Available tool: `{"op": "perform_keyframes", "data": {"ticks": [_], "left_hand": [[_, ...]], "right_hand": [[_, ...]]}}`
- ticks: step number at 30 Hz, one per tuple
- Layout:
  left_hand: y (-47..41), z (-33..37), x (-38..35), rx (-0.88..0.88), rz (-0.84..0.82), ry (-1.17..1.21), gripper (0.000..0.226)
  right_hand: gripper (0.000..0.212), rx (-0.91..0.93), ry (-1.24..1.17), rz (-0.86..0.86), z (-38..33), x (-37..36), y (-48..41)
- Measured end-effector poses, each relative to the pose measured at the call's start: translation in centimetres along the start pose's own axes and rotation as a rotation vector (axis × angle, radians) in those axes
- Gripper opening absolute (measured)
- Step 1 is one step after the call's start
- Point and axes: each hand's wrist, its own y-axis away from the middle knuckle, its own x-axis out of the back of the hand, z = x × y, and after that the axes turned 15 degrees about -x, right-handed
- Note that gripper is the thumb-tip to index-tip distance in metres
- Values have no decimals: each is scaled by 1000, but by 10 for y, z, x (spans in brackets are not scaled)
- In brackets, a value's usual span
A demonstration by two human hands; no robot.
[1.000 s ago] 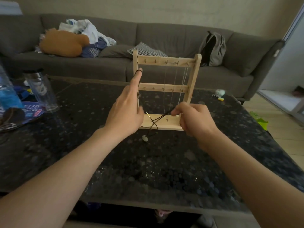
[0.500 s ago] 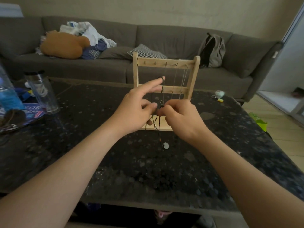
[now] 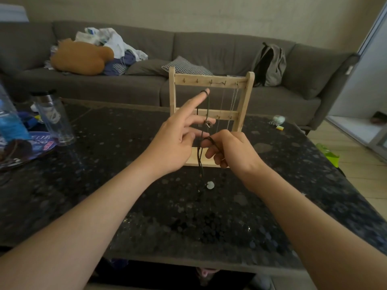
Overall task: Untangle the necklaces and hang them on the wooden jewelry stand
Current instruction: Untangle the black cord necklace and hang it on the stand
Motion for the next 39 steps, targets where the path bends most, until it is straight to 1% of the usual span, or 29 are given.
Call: {"op": "perform_keyframes", "data": {"ticks": [3,5,9,13,14,17,21,23,24,27,28,29,31,33,34,36,39], "left_hand": [[0,1,0,-23,18,20,93],[0,2,0,-48,1,-16,100],[2,3,0,-92,-77,-139,109],[4,5,-2,-85,-130,-169,111],[4,6,-3,-80,-143,-168,112],[4,5,-4,-67,-165,-186,108],[4,0,-3,-19,-150,-181,104],[4,-3,0,38,-118,-208,95],[3,-5,1,68,-104,-222,84],[3,-8,4,152,-84,-253,34],[3,-8,5,181,-75,-250,22],[2,-8,5,214,-54,-222,16],[1,-6,5,299,7,-95,14],[0,-4,4,389,37,33,16],[0,-4,3,417,38,57,18],[0,-5,2,452,42,65,20],[-1,-6,3,493,105,160,20]], "right_hand": [[28,55,77,-28,1,0,3],[23,87,123,-27,1,0,5],[32,124,133,-30,0,-3,7],[47,180,144,38,0,-6,9],[47,183,146,55,1,-7,9],[38,157,166,89,3,-7,5],[45,94,104,82,3,-7,2],[44,84,74,78,4,-6,2],[43,78,61,77,4,-6,3],[43,44,-19,78,4,-6,4],[43,28,-60,87,3,-5,4],[43,11,-106,103,3,-5,3],[42,-21,-191,154,1,-5,2],[42,-63,-301,204,-2,-4,1],[43,-83,-356,224,-4,-4,1],[45,-107,-389,261,-5,-4,2],[46,-123,-445,266,-4,-4,4]]}}
